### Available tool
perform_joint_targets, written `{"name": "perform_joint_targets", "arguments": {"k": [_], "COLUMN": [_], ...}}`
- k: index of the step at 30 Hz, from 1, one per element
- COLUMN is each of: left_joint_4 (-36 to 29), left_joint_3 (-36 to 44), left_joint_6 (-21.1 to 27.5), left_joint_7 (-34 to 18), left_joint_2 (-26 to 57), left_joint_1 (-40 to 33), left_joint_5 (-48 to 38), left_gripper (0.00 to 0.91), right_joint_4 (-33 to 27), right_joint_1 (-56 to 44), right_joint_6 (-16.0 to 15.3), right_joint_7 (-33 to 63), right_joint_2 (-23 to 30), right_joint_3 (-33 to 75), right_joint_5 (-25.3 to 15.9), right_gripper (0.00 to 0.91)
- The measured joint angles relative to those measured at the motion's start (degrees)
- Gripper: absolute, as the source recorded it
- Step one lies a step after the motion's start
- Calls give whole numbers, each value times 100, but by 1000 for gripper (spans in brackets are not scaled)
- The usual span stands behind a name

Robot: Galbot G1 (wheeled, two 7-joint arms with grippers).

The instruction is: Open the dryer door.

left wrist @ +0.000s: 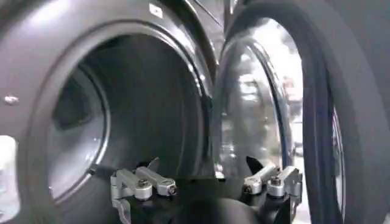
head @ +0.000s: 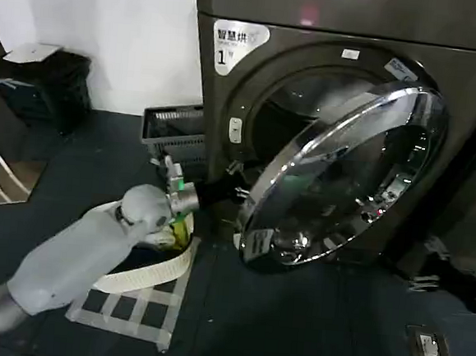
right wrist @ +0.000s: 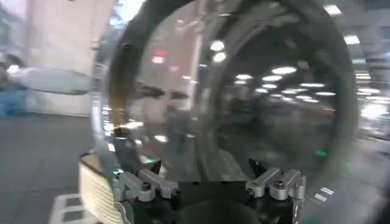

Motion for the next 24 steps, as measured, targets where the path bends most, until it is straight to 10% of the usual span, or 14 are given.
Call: {"name": "perform_joint_targets", "arguments": {"k": [24], "left_joint_4": [-220], "left_joint_3": [661], "left_joint_6": [-39], "left_joint_7": [232], "left_joint_2": [-378], "left_joint_1": [-160], "left_joint_5": [-31], "left_gripper": [907], "right_joint_4": [-231], "right_joint_1": [-678], "right_joint_6": [454], "right_joint_7": [3628], "right_joint_2": [179], "right_joint_3": [2097], "right_joint_5": [1335], "right_gripper": [907]}}
